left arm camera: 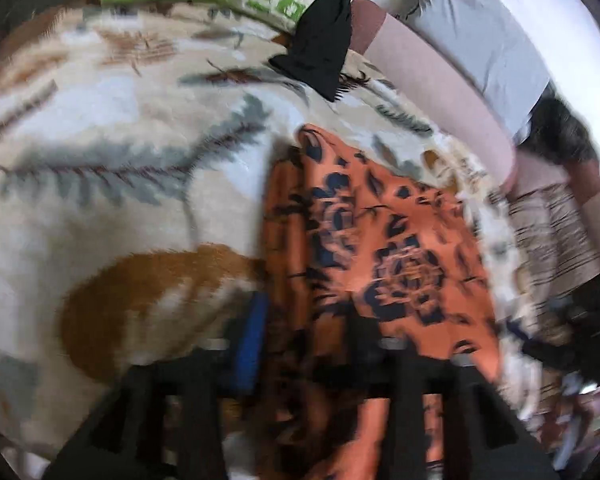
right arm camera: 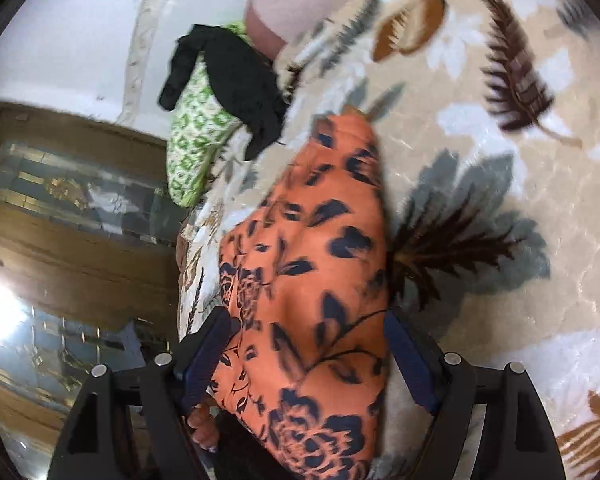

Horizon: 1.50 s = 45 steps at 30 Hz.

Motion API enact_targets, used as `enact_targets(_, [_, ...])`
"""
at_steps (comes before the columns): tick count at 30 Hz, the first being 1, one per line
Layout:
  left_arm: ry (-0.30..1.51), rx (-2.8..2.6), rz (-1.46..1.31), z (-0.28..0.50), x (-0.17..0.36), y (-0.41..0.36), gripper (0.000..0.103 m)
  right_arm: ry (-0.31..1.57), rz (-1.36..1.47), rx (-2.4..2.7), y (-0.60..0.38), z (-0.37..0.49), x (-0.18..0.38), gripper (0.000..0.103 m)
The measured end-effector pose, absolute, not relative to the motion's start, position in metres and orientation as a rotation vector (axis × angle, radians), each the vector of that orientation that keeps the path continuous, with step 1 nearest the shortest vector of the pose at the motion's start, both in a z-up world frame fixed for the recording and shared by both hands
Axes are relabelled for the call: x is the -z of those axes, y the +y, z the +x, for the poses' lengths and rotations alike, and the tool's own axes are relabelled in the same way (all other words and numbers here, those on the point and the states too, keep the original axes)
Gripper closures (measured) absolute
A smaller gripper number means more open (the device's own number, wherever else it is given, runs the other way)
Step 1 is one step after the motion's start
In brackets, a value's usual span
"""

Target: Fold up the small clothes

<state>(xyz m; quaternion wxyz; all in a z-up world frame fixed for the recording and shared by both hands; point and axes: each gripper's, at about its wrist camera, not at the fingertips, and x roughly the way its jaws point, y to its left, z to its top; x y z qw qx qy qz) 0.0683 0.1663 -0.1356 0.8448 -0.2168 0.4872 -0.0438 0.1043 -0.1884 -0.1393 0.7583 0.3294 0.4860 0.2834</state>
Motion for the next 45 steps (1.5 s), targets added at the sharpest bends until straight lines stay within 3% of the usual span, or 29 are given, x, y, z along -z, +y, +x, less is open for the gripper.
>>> enact_targets(4, [1.030, 0.069, -0.481, 0.060, 0.129, 0.174, 0.048, 1.037, 0.703, -0.712, -0.169, 0.104, 0.123, 0.021])
enact_targets(8, [0.905, 0.074, -0.357, 0.038, 0.079, 0.155, 0.052, 1.123, 0.713, -0.738, -0.150, 0.106, 0.154, 0.020])
enact_targets(11, [0.851, 0.185, -0.262, 0.032, 0.050, 0.123, 0.052, 1.061, 0.838, -0.759, -0.164, 0.102, 0.157, 0.020])
enact_targets(16, [0.984, 0.173, -0.195, 0.076, 0.091, 0.102, 0.052, 0.984, 0.886, -0.691, -0.199, 0.100, 0.151, 0.020])
enact_targets(18, [1.049, 0.139, -0.179, 0.082, 0.115, 0.109, 0.062, 0.987, 0.967, -0.649, -0.215, 0.109, 0.163, 0.020])
enact_targets(25, [1.042, 0.130, -0.167, 0.082, 0.120, 0.112, 0.063, 1.132, 1.102, -0.694, -0.196, 0.177, 0.218, 0.019])
enact_targets(27, [1.037, 0.124, -0.167, 0.086, 0.124, 0.108, 0.063, 1.135, 1.030, -0.661, -0.187, 0.184, 0.213, 0.035])
enact_targets(28, [1.035, 0.128, -0.173, 0.088, 0.125, 0.106, 0.063, 1.139, 1.007, -0.635, -0.186, 0.184, 0.214, 0.068])
enact_targets(31, [1.035, 0.122, -0.159, 0.088, 0.126, 0.103, 0.063, 1.162, 1.023, -0.574, -0.191, 0.182, 0.232, 0.070])
enact_targets(34, [1.034, 0.125, -0.172, 0.087, 0.125, 0.106, 0.063, 1.097, 1.044, -0.594, -0.198, 0.172, 0.219, 0.065])
enact_targets(37, [1.031, 0.128, -0.183, 0.086, 0.126, 0.109, 0.063, 1.062, 1.107, -0.549, -0.216, 0.155, 0.212, 0.017])
enact_targets(40, [1.023, 0.124, -0.168, 0.086, 0.127, 0.107, 0.063, 1.087, 1.106, -0.596, -0.217, 0.123, 0.210, 0.017])
enact_targets(42, [1.018, 0.123, -0.176, 0.086, 0.127, 0.108, 0.063, 1.139, 0.990, -0.623, -0.201, 0.104, 0.207, 0.023])
enact_targets(43, [1.019, 0.125, -0.181, 0.086, 0.128, 0.108, 0.063, 1.172, 0.935, -0.632, -0.191, 0.098, 0.208, 0.056])
enact_targets(45, [1.021, 0.129, -0.184, 0.086, 0.127, 0.109, 0.063, 1.175, 0.954, -0.603, -0.190, 0.094, 0.212, 0.060])
